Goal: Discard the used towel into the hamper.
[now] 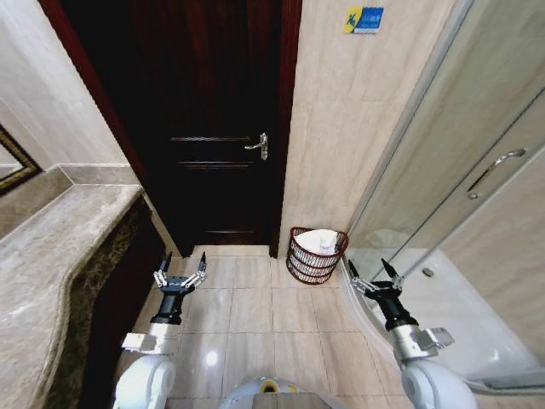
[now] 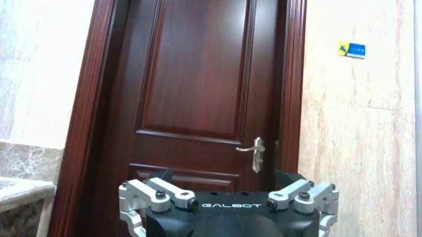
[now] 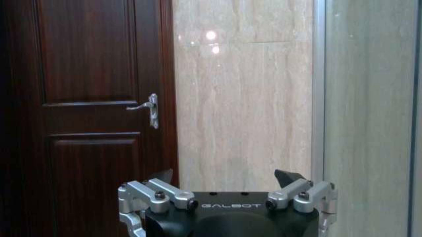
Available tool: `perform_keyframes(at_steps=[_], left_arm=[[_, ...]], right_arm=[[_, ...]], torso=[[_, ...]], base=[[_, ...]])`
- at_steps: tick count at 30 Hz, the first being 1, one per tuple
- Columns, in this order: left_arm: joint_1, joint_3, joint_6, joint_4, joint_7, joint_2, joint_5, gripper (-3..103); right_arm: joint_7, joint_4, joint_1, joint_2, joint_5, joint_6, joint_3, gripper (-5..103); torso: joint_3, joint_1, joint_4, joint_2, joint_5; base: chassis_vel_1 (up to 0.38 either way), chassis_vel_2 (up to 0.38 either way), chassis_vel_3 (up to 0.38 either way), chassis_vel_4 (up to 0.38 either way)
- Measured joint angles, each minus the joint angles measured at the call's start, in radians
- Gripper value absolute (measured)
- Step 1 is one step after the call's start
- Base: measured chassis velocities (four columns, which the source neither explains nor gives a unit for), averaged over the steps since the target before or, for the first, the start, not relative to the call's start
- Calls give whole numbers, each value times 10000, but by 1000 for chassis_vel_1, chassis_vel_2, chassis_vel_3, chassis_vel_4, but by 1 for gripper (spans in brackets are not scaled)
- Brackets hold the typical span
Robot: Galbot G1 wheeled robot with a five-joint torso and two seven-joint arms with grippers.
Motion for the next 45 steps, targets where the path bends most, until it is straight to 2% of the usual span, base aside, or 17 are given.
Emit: perform_keyframes(at_steps=[25, 45], left_arm=[[-34, 92, 70, -26, 118, -21, 2, 100], [36, 68, -150, 43, 240, -66, -54, 100]], right_arm=[[-17, 10, 81, -10, -24, -90, 12, 100], [-248, 96, -74, -53, -88, -41, 139, 100]], torso=[[724, 638, 0, 1359, 0], [718, 637, 0, 1351, 0]], base=[[0, 0, 0, 0], [0, 0, 0, 0]])
